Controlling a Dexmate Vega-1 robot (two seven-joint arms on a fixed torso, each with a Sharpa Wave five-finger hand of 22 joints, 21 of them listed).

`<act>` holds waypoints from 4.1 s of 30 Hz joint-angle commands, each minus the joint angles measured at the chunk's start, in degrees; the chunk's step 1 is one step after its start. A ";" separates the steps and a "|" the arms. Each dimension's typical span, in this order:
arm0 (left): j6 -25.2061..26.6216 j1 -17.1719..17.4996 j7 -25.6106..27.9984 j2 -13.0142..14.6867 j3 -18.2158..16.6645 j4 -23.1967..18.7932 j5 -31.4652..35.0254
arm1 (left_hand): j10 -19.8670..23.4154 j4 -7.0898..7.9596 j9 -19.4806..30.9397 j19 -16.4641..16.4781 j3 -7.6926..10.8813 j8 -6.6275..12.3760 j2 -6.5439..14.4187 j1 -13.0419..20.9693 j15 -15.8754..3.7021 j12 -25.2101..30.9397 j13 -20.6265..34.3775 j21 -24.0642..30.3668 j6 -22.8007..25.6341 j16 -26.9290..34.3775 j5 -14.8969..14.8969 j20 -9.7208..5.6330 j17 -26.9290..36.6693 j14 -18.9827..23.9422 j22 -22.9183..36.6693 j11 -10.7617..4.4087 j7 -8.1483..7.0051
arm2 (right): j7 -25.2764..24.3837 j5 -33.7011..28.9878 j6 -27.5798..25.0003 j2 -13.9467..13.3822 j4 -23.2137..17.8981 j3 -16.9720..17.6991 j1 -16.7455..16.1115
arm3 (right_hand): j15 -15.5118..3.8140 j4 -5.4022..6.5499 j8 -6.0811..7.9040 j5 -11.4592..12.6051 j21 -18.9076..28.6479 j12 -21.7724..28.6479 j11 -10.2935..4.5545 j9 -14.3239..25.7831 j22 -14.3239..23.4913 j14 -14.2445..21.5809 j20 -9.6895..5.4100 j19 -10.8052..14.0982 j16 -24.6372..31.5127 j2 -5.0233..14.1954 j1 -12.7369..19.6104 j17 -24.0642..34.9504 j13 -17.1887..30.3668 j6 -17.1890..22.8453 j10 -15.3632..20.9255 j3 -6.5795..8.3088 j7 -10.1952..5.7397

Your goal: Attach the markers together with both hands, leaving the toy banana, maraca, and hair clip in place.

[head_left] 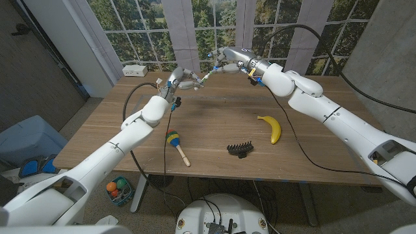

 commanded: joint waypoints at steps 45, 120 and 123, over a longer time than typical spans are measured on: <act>-1.83 1.94 -0.57 0.34 -1.15 -1.15 -1.40 | 9.20 5.80 0.53 0.10 8.97 1.00 -0.70 0.51 -5.96 0.65 -0.18 -0.11 0.76 -0.62 -1.10 -1.41 -0.25 0.64 -0.01 -7.98 -0.12 | 6.32 1.49 -1.95 -0.17 -3.48 -0.13 -0.10 | -8.71 -0.44 -6.76 -0.62 0.82 -0.53 3.94 -0.38 -0.03 -0.50 0.76 -0.56 -1.07 0.79 1.05 -1.21 -0.44 -10.97 -3.13 -0.47 -0.72; -4.46 3.54 -4.46 -6.82 -2.78 1.47 -19.71 | 11.15 5.14 6.59 1.35 12.55 4.43 -2.48 -1.54 -5.79 12.20 1.23 -1.14 -2.91 -0.65 -2.65 -1.25 -0.25 -0.59 -0.32 -7.77 -1.19 | 0.42 29.29 3.85 -3.40 -3.77 9.02 -14.87 | -5.55 4.73 -6.70 -0.25 0.56 1.26 7.35 -2.07 0.54 2.66 2.09 -4.78 0.96 3.05 -21.53 2.96 3.15 -41.37 -5.80 3.37 -0.24; -4.58 3.26 -5.10 -6.90 -2.48 1.61 -19.90 | 11.59 5.10 6.88 1.71 12.70 4.58 -2.55 -1.51 -5.76 12.92 1.46 -1.07 -2.92 -0.77 -2.62 -1.26 -0.34 -0.77 -0.34 -7.64 -1.08 | -1.60 27.33 4.18 -3.42 -4.37 9.14 -15.97 | -5.89 4.48 -6.97 -0.05 0.41 0.68 6.93 -2.12 0.47 1.12 1.01 -5.39 -0.29 3.25 -21.10 2.37 2.94 -42.27 -6.92 4.55 -0.62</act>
